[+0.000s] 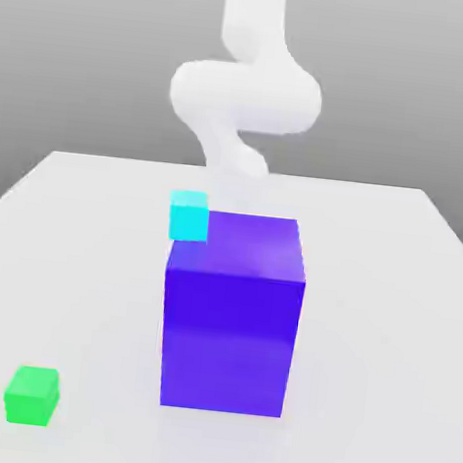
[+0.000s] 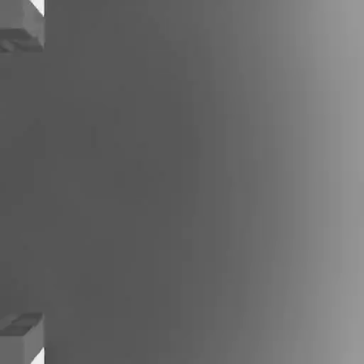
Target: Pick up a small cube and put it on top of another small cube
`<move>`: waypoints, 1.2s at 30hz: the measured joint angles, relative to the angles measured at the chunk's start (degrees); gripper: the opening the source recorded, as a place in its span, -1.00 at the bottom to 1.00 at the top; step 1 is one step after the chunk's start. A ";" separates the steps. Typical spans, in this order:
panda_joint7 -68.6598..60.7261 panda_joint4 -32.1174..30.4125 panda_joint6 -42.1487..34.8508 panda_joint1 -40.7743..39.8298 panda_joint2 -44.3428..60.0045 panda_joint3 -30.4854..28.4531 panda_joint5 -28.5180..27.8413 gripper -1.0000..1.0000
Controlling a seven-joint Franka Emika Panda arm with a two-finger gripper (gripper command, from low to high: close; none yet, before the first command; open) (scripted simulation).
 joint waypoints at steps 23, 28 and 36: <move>16.05 6.12 8.97 6.46 48.10 17.38 -16.21 0.00; 18.28 7.33 11.24 10.04 58.04 18.48 -17.89 0.00; 21.67 10.05 18.25 16.28 73.77 16.93 -21.02 0.00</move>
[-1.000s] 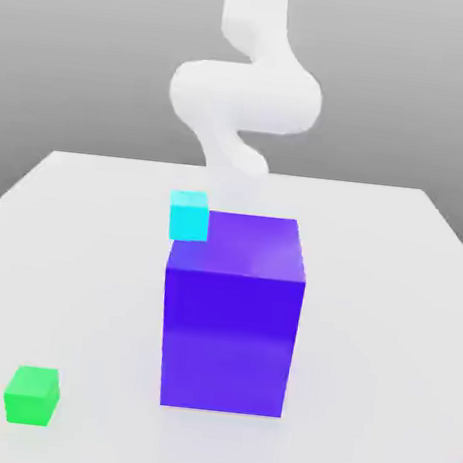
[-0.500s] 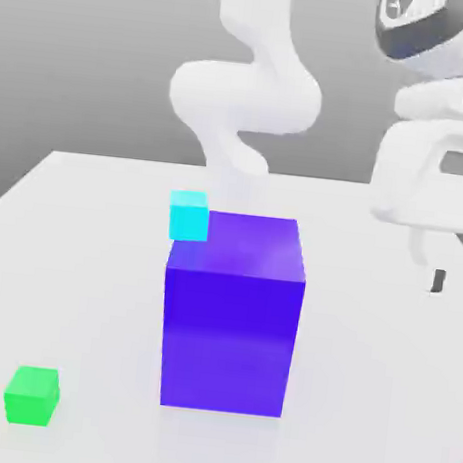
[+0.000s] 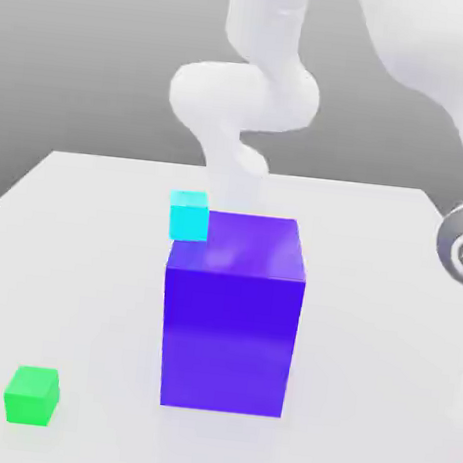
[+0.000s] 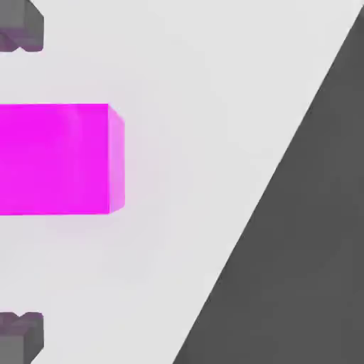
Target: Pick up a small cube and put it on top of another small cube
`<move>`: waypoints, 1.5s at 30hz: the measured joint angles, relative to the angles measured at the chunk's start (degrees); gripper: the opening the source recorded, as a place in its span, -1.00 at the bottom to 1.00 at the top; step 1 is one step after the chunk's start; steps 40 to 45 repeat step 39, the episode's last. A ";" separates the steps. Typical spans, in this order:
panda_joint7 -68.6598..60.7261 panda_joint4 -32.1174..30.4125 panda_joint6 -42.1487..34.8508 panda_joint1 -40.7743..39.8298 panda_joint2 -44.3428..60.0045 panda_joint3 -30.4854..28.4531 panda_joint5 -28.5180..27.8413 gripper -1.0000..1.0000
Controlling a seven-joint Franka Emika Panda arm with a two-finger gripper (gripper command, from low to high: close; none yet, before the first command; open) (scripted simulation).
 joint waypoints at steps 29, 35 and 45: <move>-4.68 -19.11 -1.50 -29.75 -22.55 -16.39 17.10 -1.00; -7.66 -21.93 6.25 -39.98 -18.78 -23.16 24.39 -1.00; -7.91 -21.89 7.38 -40.58 -17.64 -23.27 24.85 1.00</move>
